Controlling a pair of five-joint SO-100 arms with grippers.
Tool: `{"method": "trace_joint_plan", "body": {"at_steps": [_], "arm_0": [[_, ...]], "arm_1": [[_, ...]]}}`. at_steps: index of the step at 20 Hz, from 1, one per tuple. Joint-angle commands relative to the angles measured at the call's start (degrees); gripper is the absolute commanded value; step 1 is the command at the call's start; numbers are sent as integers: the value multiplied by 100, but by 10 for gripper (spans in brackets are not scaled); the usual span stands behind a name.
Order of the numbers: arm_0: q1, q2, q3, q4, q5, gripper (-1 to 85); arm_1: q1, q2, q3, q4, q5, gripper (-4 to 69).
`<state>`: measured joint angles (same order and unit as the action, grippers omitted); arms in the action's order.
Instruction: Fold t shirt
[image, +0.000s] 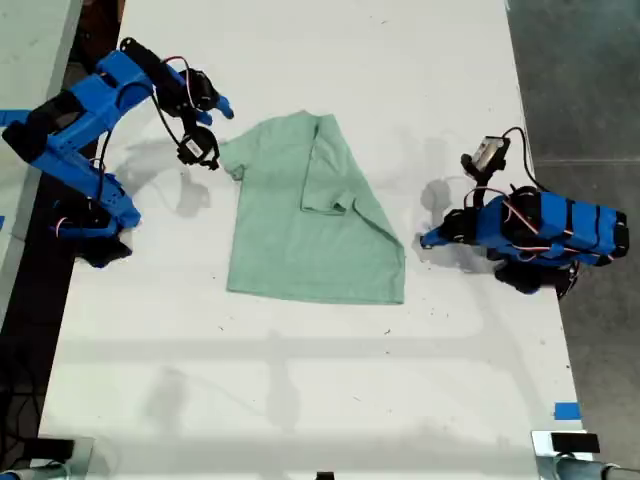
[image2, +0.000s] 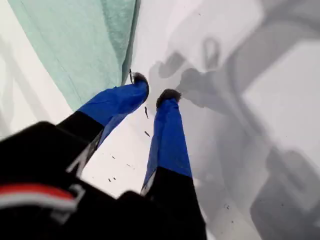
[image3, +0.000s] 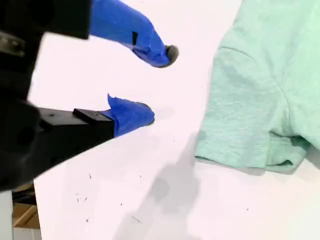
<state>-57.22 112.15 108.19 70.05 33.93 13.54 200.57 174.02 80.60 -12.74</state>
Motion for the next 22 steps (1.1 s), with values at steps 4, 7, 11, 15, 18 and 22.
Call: {"method": "trace_joint_plan", "body": {"at_steps": [4, 7, 11, 15, 18, 22], "arm_0": [[-105, -229, 967, -1072, 88, 166], [-202, -782, 1143, -1415, 185, 166], [-281, -1617, 932, -1573, 299, 156], [-316, -2250, 580, -1345, 343, 1], [-229, -2347, 185, -1037, 343, 1], [44, -2013, -932, -44, 193, 1]], "arm_1": [[35, 35, 237, -79, 44, 74], [35, 35, 237, -79, 44, 74], [35, 35, 237, -79, 44, 74], [35, 35, 237, -79, 53, 74], [35, 35, 237, -79, 53, 74], [35, 35, 237, -79, 53, 74]]}}
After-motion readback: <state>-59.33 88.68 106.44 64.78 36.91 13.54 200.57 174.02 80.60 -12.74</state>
